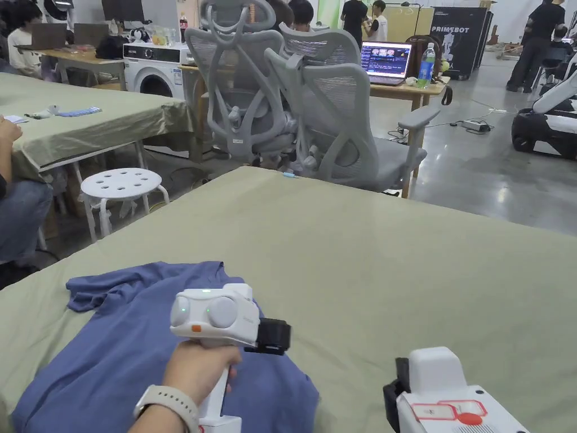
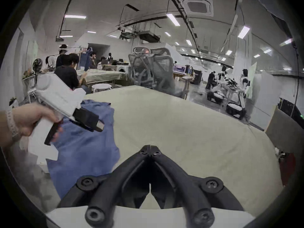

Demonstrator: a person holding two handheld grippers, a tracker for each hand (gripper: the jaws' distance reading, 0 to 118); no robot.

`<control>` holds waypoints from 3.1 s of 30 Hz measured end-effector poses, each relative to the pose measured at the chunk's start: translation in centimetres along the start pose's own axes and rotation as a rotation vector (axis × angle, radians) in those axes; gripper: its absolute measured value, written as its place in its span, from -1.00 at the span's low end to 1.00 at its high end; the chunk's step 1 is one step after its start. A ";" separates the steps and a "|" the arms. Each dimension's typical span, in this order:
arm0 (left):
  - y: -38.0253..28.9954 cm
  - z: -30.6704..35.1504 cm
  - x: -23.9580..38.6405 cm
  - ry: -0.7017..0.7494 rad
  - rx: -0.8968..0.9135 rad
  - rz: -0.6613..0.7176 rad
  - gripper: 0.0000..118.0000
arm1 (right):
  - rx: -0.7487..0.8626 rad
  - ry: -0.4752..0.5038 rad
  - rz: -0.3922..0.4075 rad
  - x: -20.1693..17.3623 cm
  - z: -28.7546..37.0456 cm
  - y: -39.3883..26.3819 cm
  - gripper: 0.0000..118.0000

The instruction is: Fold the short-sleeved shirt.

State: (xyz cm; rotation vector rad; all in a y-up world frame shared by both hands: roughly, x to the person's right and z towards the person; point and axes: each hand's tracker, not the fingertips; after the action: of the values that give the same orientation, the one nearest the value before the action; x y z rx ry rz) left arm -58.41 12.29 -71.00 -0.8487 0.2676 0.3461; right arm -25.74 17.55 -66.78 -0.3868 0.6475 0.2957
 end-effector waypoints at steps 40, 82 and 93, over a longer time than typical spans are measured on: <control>-13.2 -4.2 51.4 -0.367 -0.109 -0.597 -0.95 | -0.087 -0.589 -0.297 30.4 21.1 -13.3 -1.00; 0.1 -5.0 17.7 0.109 -0.368 -0.153 0.32 | -0.087 -0.347 -0.204 22.5 12.2 -10.8 -1.00; -1.3 -0.4 16.5 -0.038 -0.115 -0.156 -1.00 | -0.152 -0.423 -0.227 30.4 11.4 -12.5 -1.00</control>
State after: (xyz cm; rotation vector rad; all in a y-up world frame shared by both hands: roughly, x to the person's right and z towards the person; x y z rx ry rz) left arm -42.94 14.29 -76.39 -0.9686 0.1464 0.2331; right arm 8.21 15.86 -74.49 -0.5204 0.1638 0.2016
